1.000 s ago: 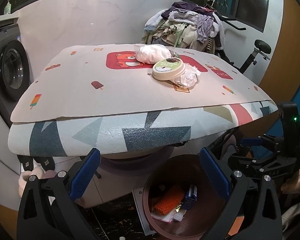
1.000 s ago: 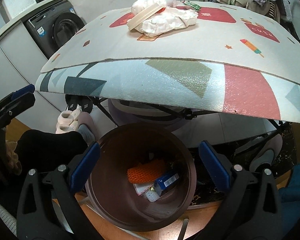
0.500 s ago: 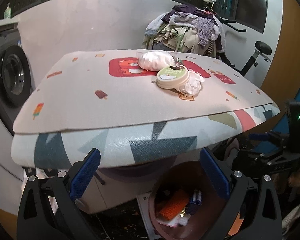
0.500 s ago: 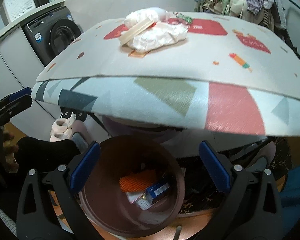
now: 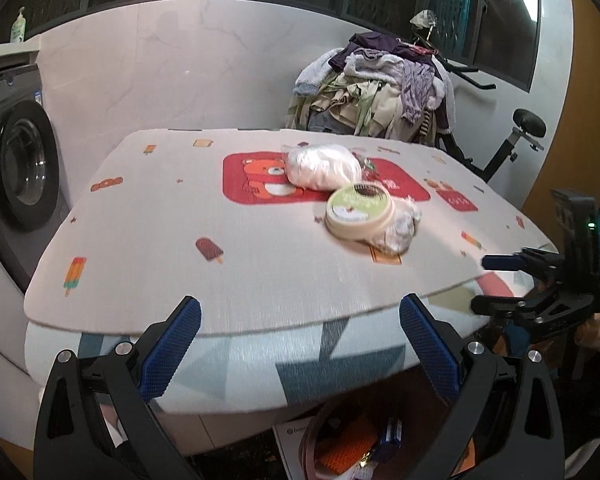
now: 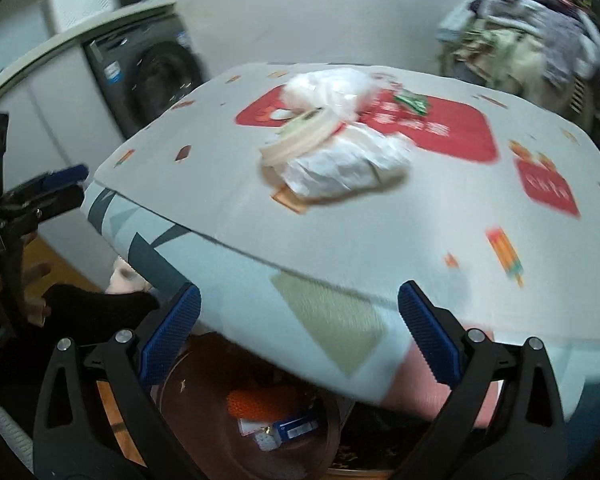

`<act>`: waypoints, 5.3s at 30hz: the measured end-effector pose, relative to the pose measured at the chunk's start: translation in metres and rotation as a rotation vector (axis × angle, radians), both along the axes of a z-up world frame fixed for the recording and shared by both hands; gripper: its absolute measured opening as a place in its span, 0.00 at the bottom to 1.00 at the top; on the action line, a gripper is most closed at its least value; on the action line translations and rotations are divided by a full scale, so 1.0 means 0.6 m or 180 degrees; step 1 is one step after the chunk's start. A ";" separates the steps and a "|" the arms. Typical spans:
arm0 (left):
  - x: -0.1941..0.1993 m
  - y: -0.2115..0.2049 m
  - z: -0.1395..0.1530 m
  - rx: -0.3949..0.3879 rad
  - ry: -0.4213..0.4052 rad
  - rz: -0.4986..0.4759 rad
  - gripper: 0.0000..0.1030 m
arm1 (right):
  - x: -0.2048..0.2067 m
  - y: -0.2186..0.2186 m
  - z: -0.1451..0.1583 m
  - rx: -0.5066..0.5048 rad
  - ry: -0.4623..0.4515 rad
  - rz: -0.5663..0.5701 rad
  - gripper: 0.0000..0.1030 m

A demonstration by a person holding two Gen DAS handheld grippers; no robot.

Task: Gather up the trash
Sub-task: 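Raise both tools back over the table, then grasp the white red-printed plastic bag with the right tool, then grasp the green YEAH YOGURT lid with the left tool while the right tool holds the bag, then drop the white bag into the bin with the right tool while the left tool carries the lid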

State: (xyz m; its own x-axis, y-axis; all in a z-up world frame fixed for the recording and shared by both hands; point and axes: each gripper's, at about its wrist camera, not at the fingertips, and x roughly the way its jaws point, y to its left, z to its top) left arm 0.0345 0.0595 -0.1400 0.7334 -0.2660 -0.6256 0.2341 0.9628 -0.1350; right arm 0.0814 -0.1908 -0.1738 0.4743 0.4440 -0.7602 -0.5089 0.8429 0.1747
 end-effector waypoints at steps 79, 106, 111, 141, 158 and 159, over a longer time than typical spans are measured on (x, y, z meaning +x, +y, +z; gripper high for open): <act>0.338 -0.243 -0.113 0.0501 0.0956 -0.0923 0.81 | 0.072 -0.140 0.031 0.0079 -0.0318 -0.0947 0.60; 0.133 -0.149 -0.010 0.0040 0.0640 -0.0768 0.81 | -0.006 -0.103 0.059 0.0139 -0.0397 -0.0764 0.60; 0.082 -0.132 0.004 -0.0039 0.0587 -0.0724 0.81 | -0.034 -0.093 0.063 0.0119 -0.0404 -0.0684 0.60; -0.062 -0.069 0.039 -0.0173 0.0400 -0.0507 0.81 | -0.194 0.020 -0.019 -0.0076 0.0199 0.0166 0.60; -0.056 -0.069 0.015 -0.0233 0.0506 -0.0511 0.81 | -0.179 0.036 -0.083 0.0017 0.0715 0.0182 0.80; -0.056 -0.070 0.013 -0.0231 0.0513 -0.0515 0.81 | -0.177 0.036 -0.083 0.0044 0.0715 0.0158 0.84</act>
